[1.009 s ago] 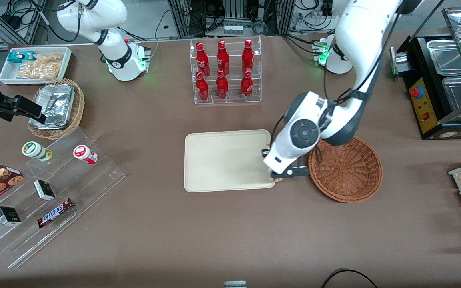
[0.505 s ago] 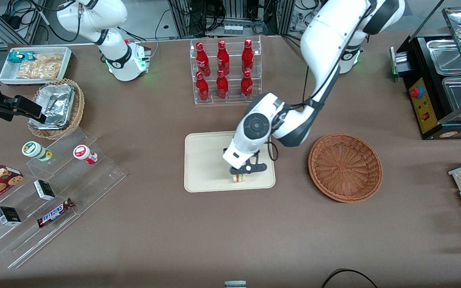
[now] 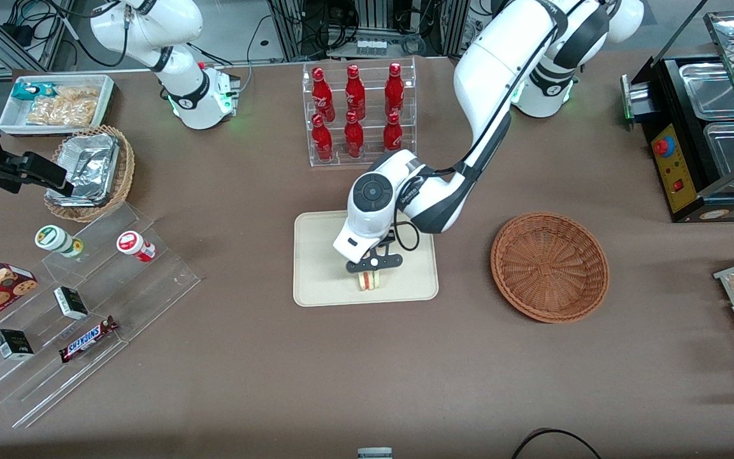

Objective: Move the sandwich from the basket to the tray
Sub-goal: 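Lift the sandwich and carry it over the beige tray, then lower the sandwich onto the tray and open the left gripper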

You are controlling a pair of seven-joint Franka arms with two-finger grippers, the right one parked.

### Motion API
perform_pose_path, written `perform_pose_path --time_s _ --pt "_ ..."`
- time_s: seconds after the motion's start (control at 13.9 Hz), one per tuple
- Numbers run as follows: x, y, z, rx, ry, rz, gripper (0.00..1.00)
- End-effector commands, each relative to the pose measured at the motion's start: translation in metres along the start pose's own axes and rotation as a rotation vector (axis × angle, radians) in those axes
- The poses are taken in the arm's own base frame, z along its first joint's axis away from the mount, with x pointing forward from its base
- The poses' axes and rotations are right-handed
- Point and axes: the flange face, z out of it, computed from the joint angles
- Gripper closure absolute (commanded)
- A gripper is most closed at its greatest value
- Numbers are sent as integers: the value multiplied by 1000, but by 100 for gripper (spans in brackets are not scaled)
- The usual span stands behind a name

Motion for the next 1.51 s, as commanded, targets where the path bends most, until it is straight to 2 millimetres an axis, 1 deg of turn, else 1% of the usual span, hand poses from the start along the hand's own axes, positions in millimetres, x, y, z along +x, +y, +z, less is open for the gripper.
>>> perform_pose_path --time_s 0.0,0.22,0.29,0.36,0.43,0.5,0.58,0.65,0.72,0.86,0.94,1.01,1.08,1.15,1.23,1.3,1.37,1.44 --pt "0 7 -3 6 21 1 95" --pt "-3 7 -1 15 9 26 94" --pt "-5 6 -1 21 0 29 88" --pt "-4 6 -1 21 -3 27 48" --pt "-2 5 -4 19 -1 23 0" --pt "-4 7 -10 18 10 34 0" --pt "-5 8 -22 13 16 29 0" --pt "-4 6 -33 21 17 35 0" --pt "3 0 -44 25 19 27 0" --pt "3 -8 -78 44 20 33 0" --pt "12 -23 -101 71 13 40 0" --pt "24 -40 -115 96 -1 43 0" --pt "24 -48 -123 120 -23 30 0" --pt "38 -64 -130 135 -24 12 0" --pt "45 -82 -134 154 -36 -9 0" --pt "49 -101 -135 169 -46 -24 0" --pt "56 -123 -144 174 -48 -16 0" --pt "64 -152 -155 175 -55 12 0"
